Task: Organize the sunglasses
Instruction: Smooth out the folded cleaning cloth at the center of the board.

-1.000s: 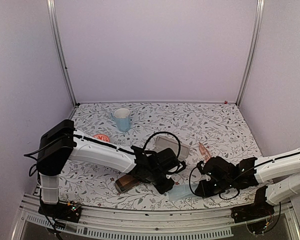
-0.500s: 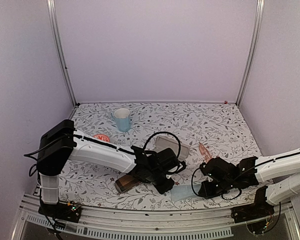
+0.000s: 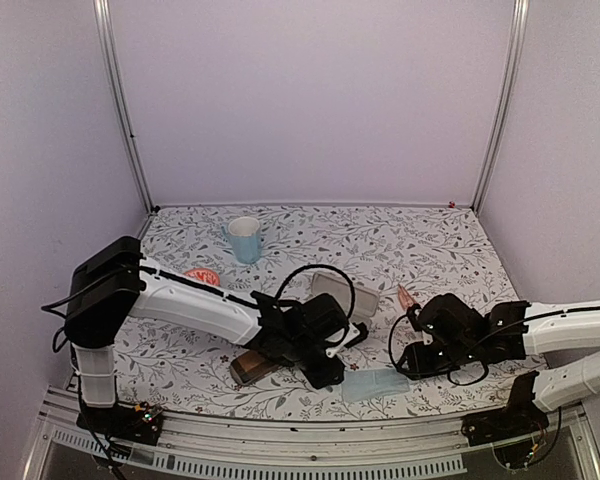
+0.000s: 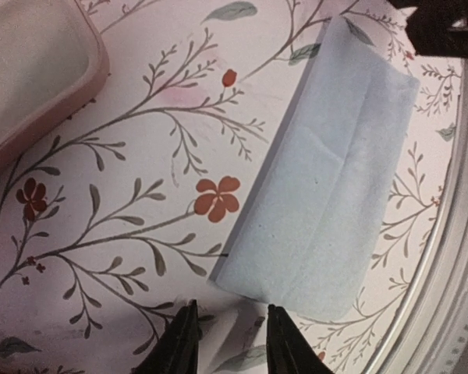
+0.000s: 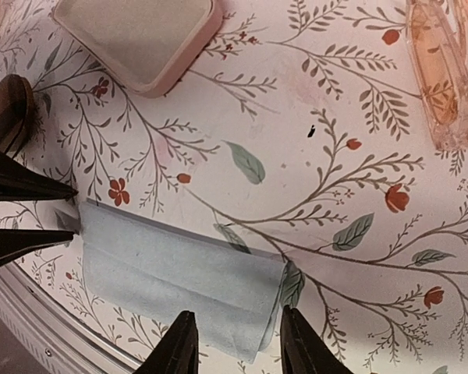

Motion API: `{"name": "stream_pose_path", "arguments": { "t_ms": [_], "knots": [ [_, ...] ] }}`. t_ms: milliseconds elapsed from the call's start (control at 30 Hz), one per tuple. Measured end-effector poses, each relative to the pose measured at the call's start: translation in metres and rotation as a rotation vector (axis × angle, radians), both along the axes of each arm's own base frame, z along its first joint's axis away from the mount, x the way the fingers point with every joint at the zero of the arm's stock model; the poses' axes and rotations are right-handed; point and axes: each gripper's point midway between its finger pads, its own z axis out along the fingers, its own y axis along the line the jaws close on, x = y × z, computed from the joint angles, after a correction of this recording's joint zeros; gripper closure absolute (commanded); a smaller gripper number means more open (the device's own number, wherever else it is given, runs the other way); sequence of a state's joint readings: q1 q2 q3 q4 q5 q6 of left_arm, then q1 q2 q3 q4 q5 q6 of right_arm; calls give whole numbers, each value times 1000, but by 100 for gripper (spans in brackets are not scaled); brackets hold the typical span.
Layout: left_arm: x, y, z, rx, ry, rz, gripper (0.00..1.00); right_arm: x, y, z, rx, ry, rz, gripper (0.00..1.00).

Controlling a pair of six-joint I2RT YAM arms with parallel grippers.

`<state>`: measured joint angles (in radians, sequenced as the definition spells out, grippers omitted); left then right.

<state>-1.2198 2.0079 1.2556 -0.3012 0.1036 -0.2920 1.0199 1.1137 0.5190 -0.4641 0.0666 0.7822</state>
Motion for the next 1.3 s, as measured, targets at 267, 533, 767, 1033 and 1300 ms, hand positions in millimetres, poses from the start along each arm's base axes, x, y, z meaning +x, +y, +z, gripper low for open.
{"name": "stream_pose_path", "arguments": {
  "t_ms": [267,533,767,1033,1300],
  "knots": [
    [-1,3,4,-124,172,-27,63,19,-2,2,41,-2,12,63],
    [-1,1,6,-171,251,-47,63,20,1,-14,55,32,59,63],
    [1,-10,6,-196,269,-64,62,16,1,-24,72,58,79,63],
    [3,-17,5,-213,270,-76,64,15,4,-29,93,68,103,65],
    [2,-21,4,-217,275,-91,73,13,7,-29,108,68,121,69]
  ]
}}
